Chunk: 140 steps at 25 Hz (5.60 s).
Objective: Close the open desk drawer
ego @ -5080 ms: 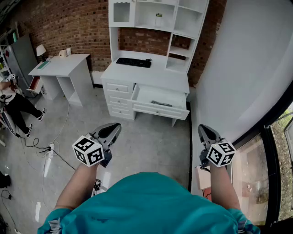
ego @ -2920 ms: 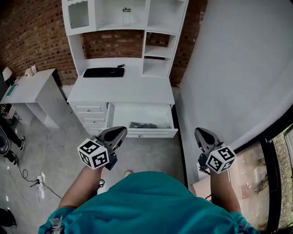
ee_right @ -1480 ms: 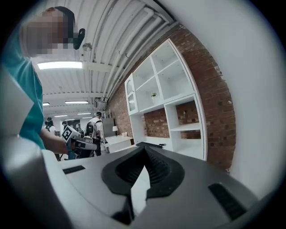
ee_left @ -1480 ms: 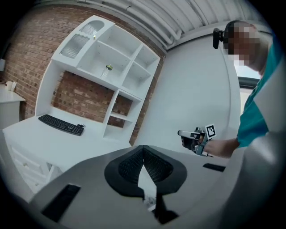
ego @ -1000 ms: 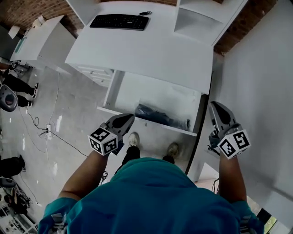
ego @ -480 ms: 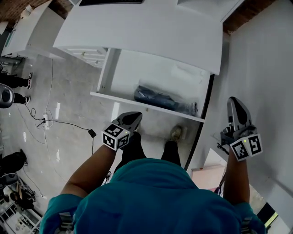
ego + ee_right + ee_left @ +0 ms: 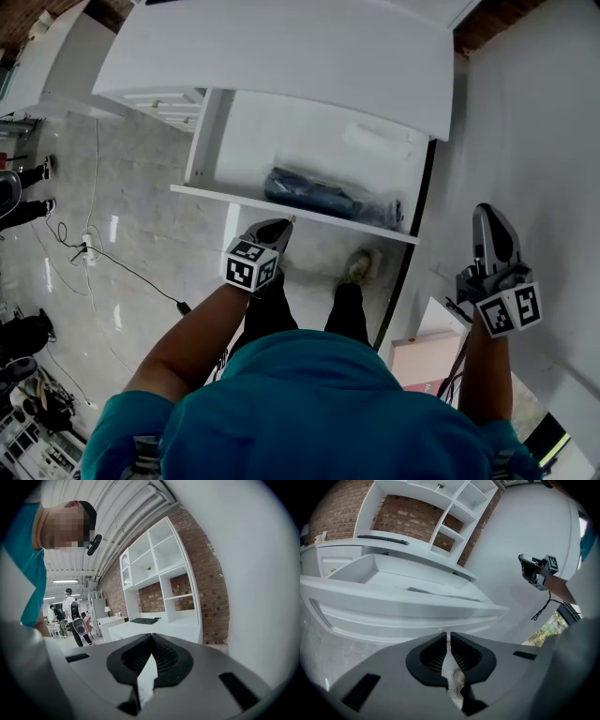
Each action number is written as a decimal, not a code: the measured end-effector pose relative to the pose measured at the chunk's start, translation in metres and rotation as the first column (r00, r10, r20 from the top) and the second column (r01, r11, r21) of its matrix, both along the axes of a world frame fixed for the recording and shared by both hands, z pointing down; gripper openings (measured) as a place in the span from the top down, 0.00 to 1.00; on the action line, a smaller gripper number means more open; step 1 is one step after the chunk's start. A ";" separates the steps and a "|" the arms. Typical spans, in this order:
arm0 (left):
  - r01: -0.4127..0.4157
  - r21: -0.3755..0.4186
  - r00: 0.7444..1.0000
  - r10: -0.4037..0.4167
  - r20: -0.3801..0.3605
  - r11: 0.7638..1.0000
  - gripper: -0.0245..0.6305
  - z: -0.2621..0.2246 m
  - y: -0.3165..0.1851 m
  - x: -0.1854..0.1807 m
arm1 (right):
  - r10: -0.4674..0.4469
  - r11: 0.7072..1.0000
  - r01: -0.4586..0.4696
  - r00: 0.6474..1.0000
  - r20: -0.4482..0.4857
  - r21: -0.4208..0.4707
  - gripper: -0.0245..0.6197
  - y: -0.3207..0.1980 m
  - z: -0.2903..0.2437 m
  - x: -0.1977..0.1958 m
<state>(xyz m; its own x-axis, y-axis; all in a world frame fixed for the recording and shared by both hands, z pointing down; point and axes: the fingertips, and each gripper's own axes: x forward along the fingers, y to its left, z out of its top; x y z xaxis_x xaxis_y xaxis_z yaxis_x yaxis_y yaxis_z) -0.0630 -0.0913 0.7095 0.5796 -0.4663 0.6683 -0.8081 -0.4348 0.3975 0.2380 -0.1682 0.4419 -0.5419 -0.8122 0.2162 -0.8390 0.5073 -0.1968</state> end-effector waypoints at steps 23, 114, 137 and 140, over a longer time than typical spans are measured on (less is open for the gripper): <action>0.020 -0.082 0.992 -0.009 0.125 0.996 0.78 0.032 -0.014 0.011 | 0.013 1.000 -0.013 1.000 0.006 -0.010 0.93 0.001 0.015 0.007; 0.075 -0.038 0.995 -0.072 0.067 0.996 0.82 0.026 -0.250 0.038 | 0.047 0.998 -0.046 0.999 0.022 -0.046 0.93 -0.113 0.049 0.037; 0.052 -0.063 0.997 -0.047 0.067 0.997 0.82 0.028 -0.271 0.042 | 0.040 0.998 -0.039 0.999 0.008 -0.040 0.93 -0.121 0.040 0.034; 0.074 -0.035 0.996 -0.072 0.058 0.997 0.81 0.027 -0.269 0.040 | 0.045 0.998 -0.045 0.999 0.003 -0.038 0.93 -0.112 0.036 0.035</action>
<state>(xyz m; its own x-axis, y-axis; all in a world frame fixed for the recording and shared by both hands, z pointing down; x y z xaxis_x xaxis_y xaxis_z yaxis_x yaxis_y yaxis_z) -0.0226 -0.3606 0.7362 0.5053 -0.4803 0.7169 -0.8590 -0.3594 0.3647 0.2731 -0.2805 0.4781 -0.5062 -0.8268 0.2452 -0.8598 0.4616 -0.2184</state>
